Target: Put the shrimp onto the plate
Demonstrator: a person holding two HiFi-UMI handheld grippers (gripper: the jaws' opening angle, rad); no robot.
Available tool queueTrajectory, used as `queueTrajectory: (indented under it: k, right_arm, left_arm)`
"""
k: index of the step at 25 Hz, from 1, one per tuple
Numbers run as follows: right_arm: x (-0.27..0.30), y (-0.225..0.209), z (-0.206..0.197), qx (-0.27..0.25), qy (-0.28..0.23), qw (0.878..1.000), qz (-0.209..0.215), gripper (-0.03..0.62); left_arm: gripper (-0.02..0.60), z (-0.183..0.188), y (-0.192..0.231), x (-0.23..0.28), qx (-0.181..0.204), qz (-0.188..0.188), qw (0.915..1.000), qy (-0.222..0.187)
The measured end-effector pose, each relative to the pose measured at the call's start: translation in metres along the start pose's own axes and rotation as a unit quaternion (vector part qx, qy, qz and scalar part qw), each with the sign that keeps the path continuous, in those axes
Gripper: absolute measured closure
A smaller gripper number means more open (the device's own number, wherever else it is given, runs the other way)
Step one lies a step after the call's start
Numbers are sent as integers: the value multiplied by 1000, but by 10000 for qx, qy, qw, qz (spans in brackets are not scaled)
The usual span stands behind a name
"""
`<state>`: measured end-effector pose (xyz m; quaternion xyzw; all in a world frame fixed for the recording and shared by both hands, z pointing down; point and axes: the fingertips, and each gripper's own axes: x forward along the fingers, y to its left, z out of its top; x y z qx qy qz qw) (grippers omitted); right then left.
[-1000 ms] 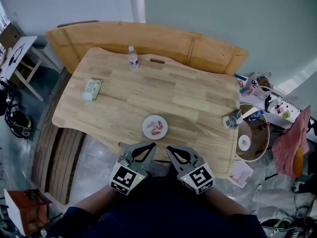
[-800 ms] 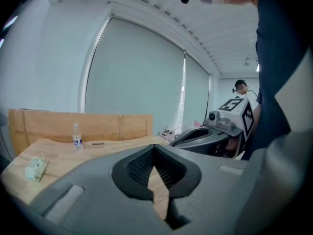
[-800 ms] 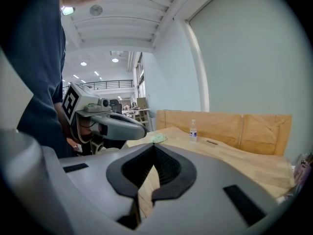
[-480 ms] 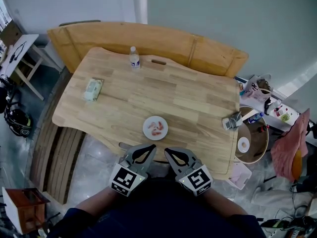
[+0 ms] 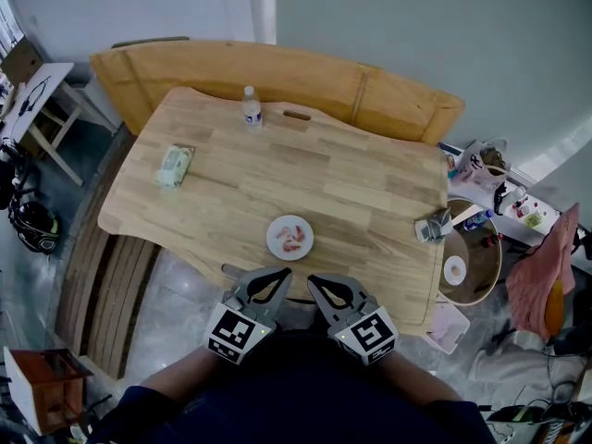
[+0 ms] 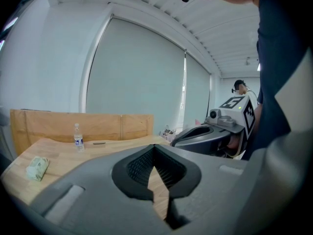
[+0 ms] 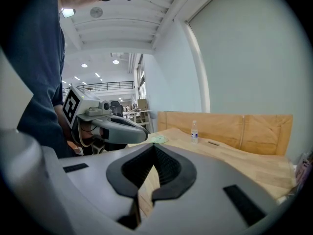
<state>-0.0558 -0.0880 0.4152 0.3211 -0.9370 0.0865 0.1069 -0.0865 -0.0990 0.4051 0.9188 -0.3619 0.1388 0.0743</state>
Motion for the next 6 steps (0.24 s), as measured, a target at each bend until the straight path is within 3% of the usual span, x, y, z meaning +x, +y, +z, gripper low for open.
queueTrajectory:
  k: [6]
  right_arm:
    - [-7,2,-5,28,40,10000,7,585]
  left_arm:
    - [575,-4,-7,0,-14,-8,10000,15]
